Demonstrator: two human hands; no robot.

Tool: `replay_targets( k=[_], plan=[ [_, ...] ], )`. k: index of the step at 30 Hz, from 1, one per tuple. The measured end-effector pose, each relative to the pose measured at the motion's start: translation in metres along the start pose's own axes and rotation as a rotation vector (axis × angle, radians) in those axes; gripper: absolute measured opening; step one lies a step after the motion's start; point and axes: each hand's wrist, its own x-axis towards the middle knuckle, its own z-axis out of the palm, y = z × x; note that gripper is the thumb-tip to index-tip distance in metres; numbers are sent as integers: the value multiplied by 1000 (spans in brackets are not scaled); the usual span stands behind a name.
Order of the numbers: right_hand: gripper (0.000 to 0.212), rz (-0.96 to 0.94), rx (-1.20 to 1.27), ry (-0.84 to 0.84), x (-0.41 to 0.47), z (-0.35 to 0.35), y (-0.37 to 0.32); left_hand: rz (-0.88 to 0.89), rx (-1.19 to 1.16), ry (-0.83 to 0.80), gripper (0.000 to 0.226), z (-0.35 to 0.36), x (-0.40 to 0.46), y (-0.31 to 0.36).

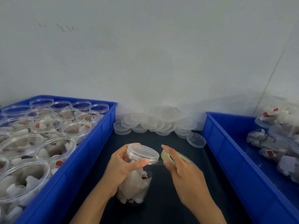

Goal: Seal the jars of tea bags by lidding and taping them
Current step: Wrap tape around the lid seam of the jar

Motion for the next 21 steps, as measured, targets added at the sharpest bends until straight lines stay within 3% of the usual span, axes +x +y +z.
replay_targets(
  k=[13, 21],
  plan=[
    [45, -51, 8, -21, 1, 12, 2, 37, -49, -70, 80, 2, 0, -5],
    [44, -49, 4, 29, -1, 13, 0, -20, -179, -76, 106, 2, 4, -10]
  ],
)
